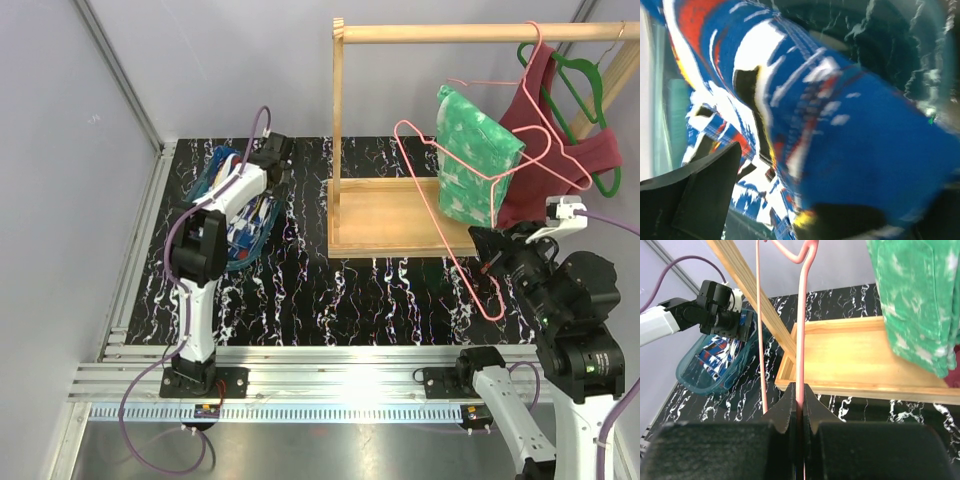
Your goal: Remove the trousers from the hanger
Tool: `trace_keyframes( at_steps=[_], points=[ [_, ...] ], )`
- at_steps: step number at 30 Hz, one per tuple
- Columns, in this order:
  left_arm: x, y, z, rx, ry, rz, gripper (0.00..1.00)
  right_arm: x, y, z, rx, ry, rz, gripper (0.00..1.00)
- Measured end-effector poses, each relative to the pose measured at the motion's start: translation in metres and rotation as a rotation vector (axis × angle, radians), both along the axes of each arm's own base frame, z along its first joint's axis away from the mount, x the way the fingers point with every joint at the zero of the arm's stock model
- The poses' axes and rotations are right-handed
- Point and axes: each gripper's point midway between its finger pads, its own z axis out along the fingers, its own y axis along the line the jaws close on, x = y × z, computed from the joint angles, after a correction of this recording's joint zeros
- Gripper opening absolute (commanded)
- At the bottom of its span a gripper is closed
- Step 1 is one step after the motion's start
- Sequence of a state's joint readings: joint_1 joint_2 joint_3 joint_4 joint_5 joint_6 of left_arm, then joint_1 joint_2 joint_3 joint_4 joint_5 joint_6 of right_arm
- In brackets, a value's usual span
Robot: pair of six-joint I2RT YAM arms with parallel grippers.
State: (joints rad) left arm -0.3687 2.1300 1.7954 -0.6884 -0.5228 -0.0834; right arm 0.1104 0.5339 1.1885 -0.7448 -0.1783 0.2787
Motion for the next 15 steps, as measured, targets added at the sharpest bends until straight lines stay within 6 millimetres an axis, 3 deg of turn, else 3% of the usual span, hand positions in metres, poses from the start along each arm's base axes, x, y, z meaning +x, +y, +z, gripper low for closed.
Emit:
trace_keyframes(
  at_steps=[7,15],
  points=[
    [-0.007,-0.010,0.000,-0.143,0.011,-0.009,0.99,0.005,-0.003,0.029,-0.052,-0.060,-0.001,0.00],
    [-0.016,-0.030,0.052,-0.312,-0.071,-0.039,0.99,0.012,-0.002,0.030,-0.069,-0.049,0.003,0.00]
  ],
)
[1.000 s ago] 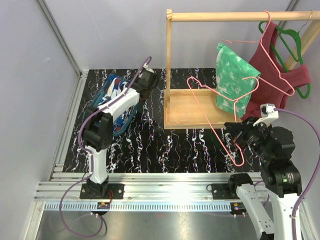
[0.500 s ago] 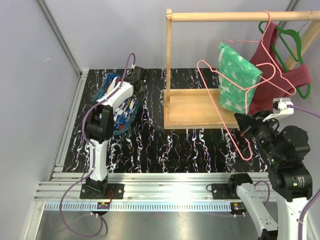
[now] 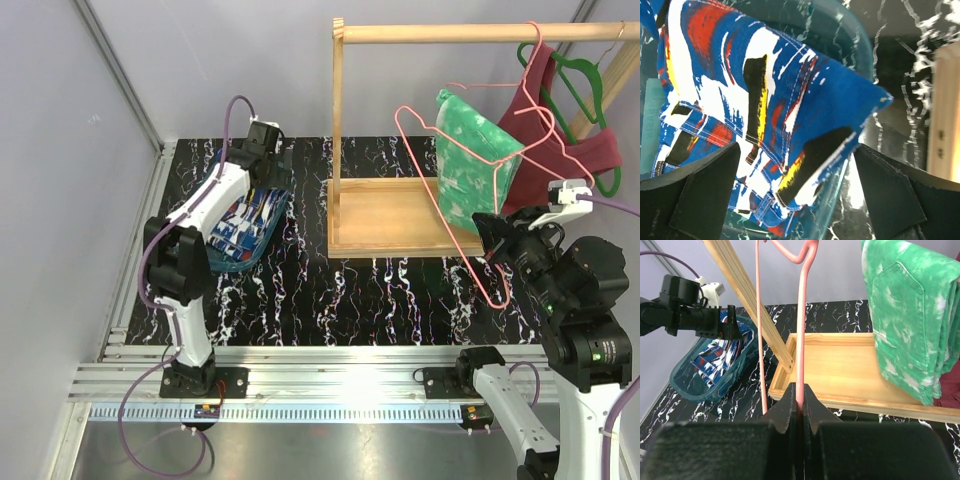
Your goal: Remove the trousers from the hanger
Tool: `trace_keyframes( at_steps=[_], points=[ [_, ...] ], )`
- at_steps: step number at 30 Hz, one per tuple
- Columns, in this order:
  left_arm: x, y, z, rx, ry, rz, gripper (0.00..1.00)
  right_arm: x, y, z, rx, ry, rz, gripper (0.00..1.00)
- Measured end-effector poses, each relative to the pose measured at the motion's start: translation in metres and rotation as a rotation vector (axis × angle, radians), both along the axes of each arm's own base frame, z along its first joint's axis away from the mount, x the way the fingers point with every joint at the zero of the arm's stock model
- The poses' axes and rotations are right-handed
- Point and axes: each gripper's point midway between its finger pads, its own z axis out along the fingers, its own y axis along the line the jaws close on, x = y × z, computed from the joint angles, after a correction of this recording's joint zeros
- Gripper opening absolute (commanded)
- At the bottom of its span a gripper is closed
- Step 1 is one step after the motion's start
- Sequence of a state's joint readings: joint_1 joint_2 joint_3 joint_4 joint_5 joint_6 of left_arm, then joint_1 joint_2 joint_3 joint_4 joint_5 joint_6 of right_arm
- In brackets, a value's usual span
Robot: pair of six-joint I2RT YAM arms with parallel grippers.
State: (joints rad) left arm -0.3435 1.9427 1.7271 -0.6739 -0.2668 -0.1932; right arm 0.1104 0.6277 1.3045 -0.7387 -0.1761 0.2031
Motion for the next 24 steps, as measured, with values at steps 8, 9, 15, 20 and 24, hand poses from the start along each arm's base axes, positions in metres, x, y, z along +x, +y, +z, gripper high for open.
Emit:
trace_keyframes(
  at_steps=[8,9,15,20,24],
  points=[
    [-0.006,-0.007,-0.004,-0.215,-0.008,0.002,0.75,0.004,0.001,-0.002,-0.003,0.011,0.003,0.00],
    [-0.003,-0.006,-0.007,-0.246,-0.012,0.009,0.75,0.004,0.001,-0.003,-0.002,0.015,0.005,0.00],
    [0.009,0.000,-0.026,-0.401,0.011,0.085,0.72,0.009,0.005,-0.005,0.002,0.030,0.024,0.00],
    [0.026,0.001,-0.068,-0.389,0.078,0.168,0.61,0.012,0.009,-0.005,0.013,0.038,0.042,0.00],
    [0.029,0.011,-0.104,-0.332,0.124,0.233,0.59,0.013,0.012,-0.006,0.021,0.043,0.054,0.00]
  ],
)
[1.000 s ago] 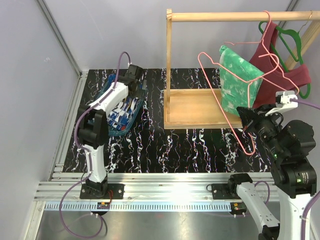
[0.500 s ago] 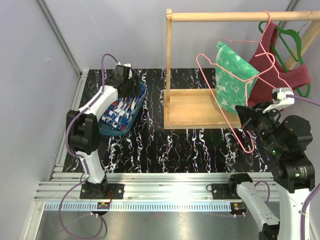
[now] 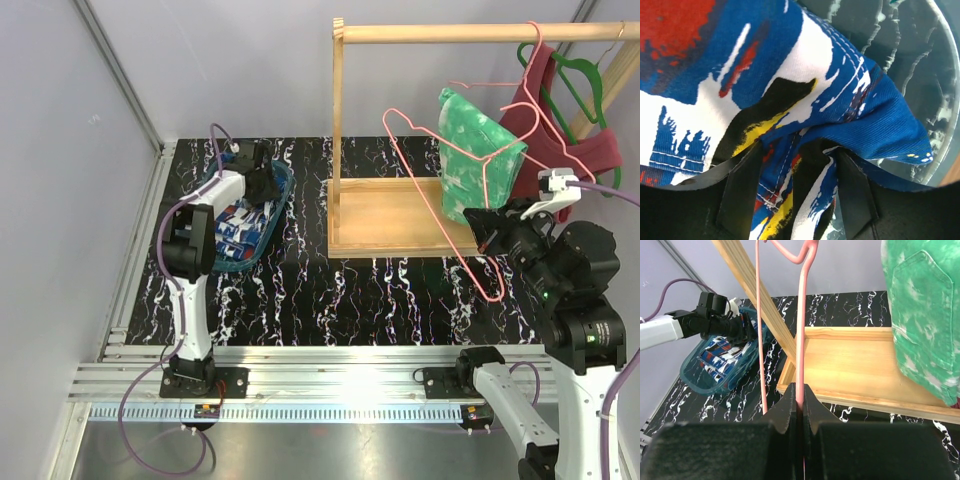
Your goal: Remove the trousers from the hanger
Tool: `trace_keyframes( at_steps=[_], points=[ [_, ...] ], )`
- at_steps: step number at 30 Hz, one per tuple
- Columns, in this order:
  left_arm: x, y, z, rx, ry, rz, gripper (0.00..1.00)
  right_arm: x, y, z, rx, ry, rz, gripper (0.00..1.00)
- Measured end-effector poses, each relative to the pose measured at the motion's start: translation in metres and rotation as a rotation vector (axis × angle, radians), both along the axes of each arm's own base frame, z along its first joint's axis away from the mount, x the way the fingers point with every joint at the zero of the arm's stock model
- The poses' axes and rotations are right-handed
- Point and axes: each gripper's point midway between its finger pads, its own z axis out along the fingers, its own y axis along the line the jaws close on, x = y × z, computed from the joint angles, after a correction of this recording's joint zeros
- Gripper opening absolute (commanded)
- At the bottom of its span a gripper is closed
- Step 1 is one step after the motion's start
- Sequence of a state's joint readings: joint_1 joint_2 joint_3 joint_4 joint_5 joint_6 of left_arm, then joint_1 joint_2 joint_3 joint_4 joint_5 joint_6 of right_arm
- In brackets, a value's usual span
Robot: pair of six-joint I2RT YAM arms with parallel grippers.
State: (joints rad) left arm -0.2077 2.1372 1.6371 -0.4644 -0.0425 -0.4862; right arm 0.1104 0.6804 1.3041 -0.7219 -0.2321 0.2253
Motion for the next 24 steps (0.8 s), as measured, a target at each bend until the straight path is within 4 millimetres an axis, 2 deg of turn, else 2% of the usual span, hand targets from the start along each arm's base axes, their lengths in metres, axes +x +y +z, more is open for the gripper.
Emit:
trace_keyframes(
  at_steps=[5,6,8,9,10,12,14,18,21,24],
  points=[
    [-0.002,0.003,0.001,0.026,0.005,0.017,0.66,0.009,-0.003,0.002,-0.015,0.018,-0.017,0.00],
    [-0.003,0.004,0.002,0.030,0.007,0.019,0.76,0.012,-0.005,0.005,-0.022,0.019,-0.030,0.00],
    [-0.010,0.010,0.009,0.048,0.019,0.029,0.85,0.018,-0.008,0.013,-0.044,0.011,-0.046,0.00],
    [-0.014,0.012,0.014,0.054,0.025,0.032,0.99,0.022,-0.010,0.018,-0.055,0.001,-0.054,0.00],
    [-0.018,0.015,0.023,0.061,0.024,0.033,0.99,0.025,-0.011,0.023,-0.068,-0.008,-0.058,0.00],
    [-0.025,0.018,0.047,0.060,0.006,0.043,0.99,0.034,-0.012,0.036,-0.094,-0.024,-0.061,0.00],
    [-0.030,0.021,0.081,0.051,-0.046,0.047,0.99,0.045,-0.014,0.049,-0.117,-0.043,-0.071,0.00],
    [-0.047,0.025,0.165,0.015,-0.204,0.052,0.99,0.072,-0.018,0.070,-0.162,-0.068,-0.099,0.00],
    [-0.071,0.028,0.226,-0.023,-0.329,0.053,0.99,0.094,-0.021,0.077,-0.198,-0.075,-0.129,0.00],
    [-0.103,0.031,0.260,-0.056,-0.409,0.042,0.99,0.116,-0.021,0.076,-0.243,-0.064,-0.157,0.00]
  ],
)
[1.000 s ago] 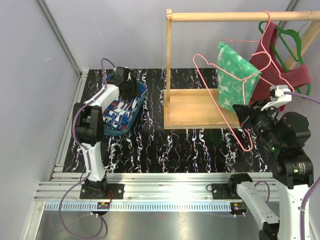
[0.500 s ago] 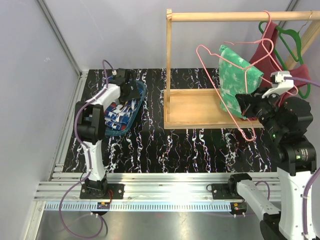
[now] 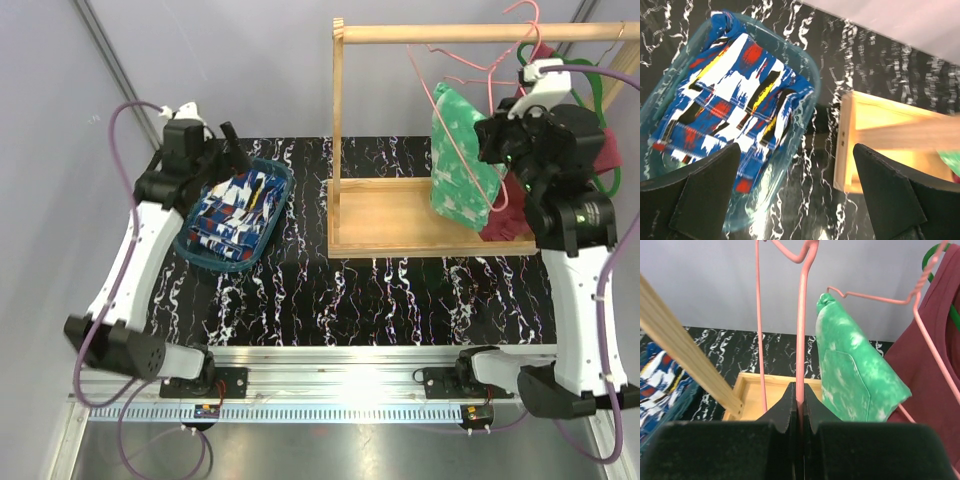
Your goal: Remove the trousers from the hanger
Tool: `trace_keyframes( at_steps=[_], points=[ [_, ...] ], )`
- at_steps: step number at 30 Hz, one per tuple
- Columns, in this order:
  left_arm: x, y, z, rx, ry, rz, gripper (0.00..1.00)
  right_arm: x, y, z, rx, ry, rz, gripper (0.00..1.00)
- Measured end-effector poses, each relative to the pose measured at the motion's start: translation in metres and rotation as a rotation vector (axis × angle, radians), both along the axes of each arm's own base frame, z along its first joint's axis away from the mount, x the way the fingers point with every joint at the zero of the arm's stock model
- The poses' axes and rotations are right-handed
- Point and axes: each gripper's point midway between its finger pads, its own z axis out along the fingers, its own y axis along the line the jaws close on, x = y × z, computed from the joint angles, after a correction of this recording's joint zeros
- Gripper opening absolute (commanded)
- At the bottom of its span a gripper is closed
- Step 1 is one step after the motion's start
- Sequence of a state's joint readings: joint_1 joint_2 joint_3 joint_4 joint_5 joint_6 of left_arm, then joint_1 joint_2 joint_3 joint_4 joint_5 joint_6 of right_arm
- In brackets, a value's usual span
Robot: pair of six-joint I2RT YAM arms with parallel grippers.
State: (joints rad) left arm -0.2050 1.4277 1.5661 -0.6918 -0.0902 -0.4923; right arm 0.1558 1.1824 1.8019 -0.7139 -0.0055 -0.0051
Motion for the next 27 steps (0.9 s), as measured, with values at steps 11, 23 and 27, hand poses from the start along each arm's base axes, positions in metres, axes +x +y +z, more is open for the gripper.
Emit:
trace_keyframes(
  at_steps=[11,23,27],
  points=[
    [-0.097,0.026,-0.009,0.121,-0.019,-0.036,0.99,0.052,0.049,-0.036,-0.154,0.030,0.011,0.00],
    [-0.131,0.047,-0.025,0.243,-0.039,-0.061,0.99,0.053,0.050,-0.063,-0.176,0.073,-0.006,0.96],
    [-0.132,0.047,-0.022,0.245,-0.049,-0.066,0.99,0.027,0.038,-0.047,-0.167,0.064,-0.013,0.99]
  ],
)
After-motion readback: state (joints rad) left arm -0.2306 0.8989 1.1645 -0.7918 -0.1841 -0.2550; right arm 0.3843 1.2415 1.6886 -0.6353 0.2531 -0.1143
